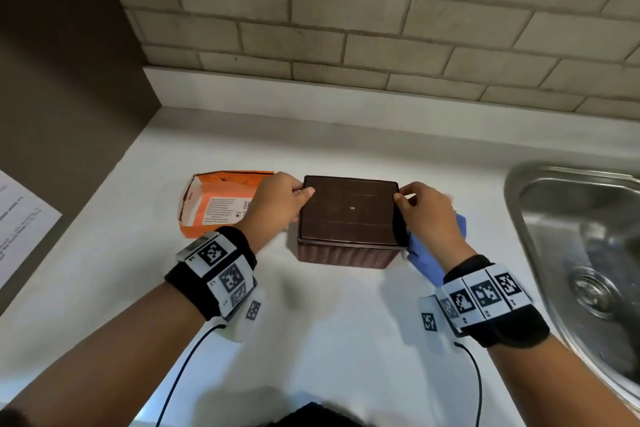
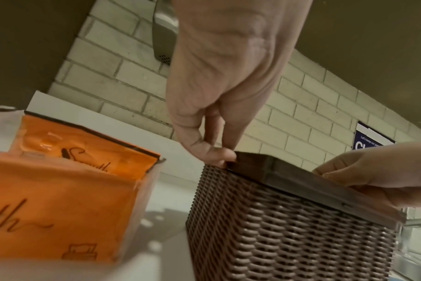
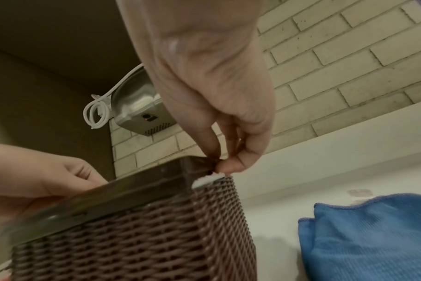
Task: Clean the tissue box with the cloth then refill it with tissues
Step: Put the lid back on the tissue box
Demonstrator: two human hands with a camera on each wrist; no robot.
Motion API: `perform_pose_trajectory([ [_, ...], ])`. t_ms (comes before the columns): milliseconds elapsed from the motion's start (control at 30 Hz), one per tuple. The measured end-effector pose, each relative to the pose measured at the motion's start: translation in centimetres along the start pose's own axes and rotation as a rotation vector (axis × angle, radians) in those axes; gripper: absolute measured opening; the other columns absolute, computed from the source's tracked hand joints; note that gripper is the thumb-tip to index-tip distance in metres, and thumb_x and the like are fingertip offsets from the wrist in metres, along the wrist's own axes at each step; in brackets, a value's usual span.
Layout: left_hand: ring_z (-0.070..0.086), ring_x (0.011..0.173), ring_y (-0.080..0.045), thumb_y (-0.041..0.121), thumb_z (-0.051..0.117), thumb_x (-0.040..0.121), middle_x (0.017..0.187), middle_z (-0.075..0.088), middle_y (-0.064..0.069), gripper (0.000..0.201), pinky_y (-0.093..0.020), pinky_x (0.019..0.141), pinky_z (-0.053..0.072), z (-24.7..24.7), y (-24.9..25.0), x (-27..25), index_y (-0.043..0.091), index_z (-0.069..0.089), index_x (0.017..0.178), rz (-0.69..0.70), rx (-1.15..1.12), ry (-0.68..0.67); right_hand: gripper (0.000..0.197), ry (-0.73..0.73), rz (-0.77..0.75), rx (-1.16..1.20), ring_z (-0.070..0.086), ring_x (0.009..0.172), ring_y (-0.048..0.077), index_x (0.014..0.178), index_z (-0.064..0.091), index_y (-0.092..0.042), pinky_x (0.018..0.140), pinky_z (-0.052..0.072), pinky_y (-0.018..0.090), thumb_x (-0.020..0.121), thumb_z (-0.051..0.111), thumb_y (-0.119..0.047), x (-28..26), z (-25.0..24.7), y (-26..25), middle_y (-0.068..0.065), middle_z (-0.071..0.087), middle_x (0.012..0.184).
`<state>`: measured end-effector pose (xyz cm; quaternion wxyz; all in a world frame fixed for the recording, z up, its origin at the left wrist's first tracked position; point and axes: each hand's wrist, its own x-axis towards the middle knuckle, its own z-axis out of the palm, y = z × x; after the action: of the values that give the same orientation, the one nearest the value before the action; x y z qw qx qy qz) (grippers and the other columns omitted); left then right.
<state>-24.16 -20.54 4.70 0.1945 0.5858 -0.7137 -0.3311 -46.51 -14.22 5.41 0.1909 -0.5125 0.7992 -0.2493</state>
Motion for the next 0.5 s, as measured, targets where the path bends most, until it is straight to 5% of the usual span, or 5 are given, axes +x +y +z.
perform_pose_trajectory([
  [167,0.062,0.055,-0.025,0.026,0.056,0.094,0.067,0.067,-0.016,0.033,-0.025,0.055,0.039,0.2,-0.4,-0.2,-0.003,0.069,0.083,0.006,-0.030,0.008,0.029,-0.057,-0.004,0.017,0.060,0.082,0.022,0.113,0.060,-0.007,0.072,0.039,0.026,0.092,0.056,-0.027,-0.7,-0.1,0.0,0.011,0.070,0.094],
  [300,0.066,0.081,-0.037,0.027,0.054,0.094,0.079,0.070,-0.021,0.032,-0.029,0.064,0.038,0.9,-0.8,0.2,0.005,0.064,0.074,0.036,-0.038,0.040,0.029,-0.065,0.041,0.117,0.061,0.080,0.020,0.113,0.060,-0.010,0.071,0.039,0.025,0.091,0.058,-0.029,-0.5,-0.2,0.2,0.005,0.065,0.085],
  [400,0.065,0.082,-0.039,0.026,0.053,0.094,0.082,0.070,-0.023,0.035,-0.034,0.064,0.039,1.2,-1.0,0.0,-0.002,0.068,0.081,0.034,-0.042,0.040,0.032,-0.143,0.082,0.172,0.063,0.079,0.019,0.112,0.060,-0.012,0.069,0.042,0.026,0.088,0.062,-0.033,-0.7,-0.3,0.7,0.005,0.069,0.087],
  [500,0.066,0.090,-0.026,0.023,0.056,0.093,0.097,0.073,-0.015,0.027,-0.029,0.071,0.041,0.8,-0.4,-0.6,0.001,0.070,0.101,0.048,-0.046,0.030,0.032,-0.194,0.094,0.298,0.063,0.077,0.019,0.108,0.058,-0.014,0.065,0.045,0.021,0.082,0.071,-0.027,-1.1,-1.0,1.2,0.004,0.067,0.081],
])
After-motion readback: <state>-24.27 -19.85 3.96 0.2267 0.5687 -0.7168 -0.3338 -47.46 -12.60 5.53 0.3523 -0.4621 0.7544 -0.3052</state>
